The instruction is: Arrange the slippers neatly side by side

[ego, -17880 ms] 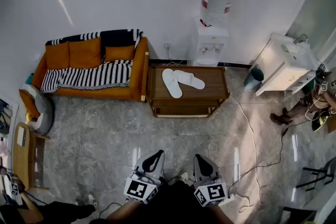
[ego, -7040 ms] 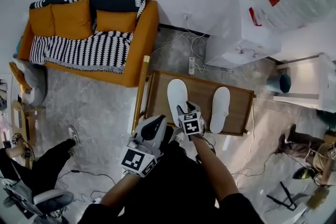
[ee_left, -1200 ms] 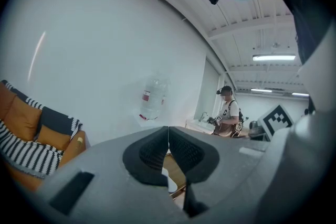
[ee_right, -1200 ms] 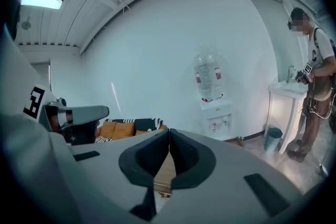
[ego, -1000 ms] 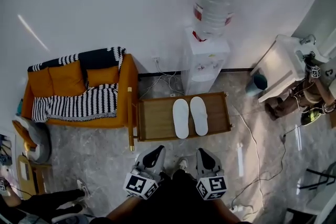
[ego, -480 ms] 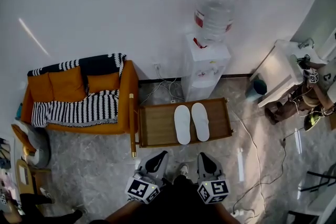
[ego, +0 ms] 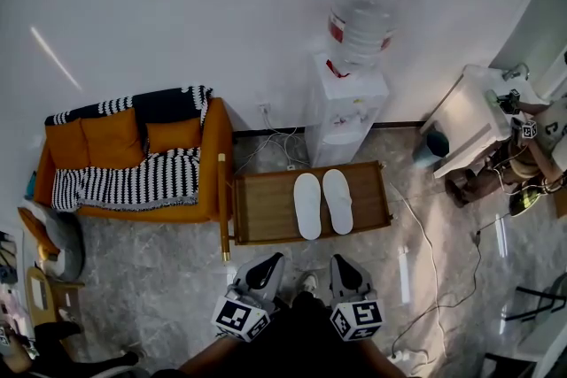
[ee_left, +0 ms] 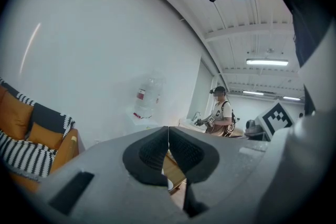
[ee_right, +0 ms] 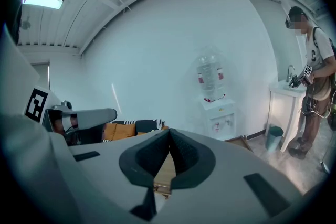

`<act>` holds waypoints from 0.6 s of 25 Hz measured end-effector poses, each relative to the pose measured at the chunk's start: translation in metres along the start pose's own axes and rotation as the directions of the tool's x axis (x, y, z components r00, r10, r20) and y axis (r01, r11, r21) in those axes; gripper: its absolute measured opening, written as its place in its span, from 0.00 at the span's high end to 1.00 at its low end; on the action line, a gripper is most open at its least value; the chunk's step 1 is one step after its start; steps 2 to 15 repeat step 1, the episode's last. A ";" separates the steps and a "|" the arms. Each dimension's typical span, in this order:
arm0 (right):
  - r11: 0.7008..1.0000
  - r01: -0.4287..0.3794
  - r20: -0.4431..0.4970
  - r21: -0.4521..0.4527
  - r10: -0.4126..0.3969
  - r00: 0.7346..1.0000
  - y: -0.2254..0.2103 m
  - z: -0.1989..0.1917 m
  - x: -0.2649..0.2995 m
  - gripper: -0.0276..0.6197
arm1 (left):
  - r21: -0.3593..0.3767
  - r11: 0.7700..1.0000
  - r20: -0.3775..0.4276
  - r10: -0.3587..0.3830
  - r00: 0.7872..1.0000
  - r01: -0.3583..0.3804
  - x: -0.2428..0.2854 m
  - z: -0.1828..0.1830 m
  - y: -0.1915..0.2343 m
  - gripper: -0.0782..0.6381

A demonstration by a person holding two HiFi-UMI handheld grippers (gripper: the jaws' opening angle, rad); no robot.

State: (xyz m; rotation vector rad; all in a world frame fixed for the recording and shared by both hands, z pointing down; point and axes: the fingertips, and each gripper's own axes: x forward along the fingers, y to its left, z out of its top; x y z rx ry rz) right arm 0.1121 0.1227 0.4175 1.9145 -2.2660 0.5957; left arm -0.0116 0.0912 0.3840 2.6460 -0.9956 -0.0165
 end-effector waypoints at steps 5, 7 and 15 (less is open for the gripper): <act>1.000 0.000 0.002 0.000 0.000 1.000 0.001 0.000 0.000 0.94 | -0.002 1.000 0.002 -0.003 1.000 0.003 0.000 0.000 -0.001 0.87; 1.000 0.000 0.002 0.000 0.000 1.000 0.001 0.000 0.000 0.94 | -0.002 1.000 0.002 -0.003 1.000 0.003 0.000 0.000 -0.001 0.87; 1.000 0.000 0.002 0.000 0.000 1.000 0.001 0.000 0.000 0.94 | -0.002 1.000 0.002 -0.003 1.000 0.003 0.000 0.000 -0.001 0.87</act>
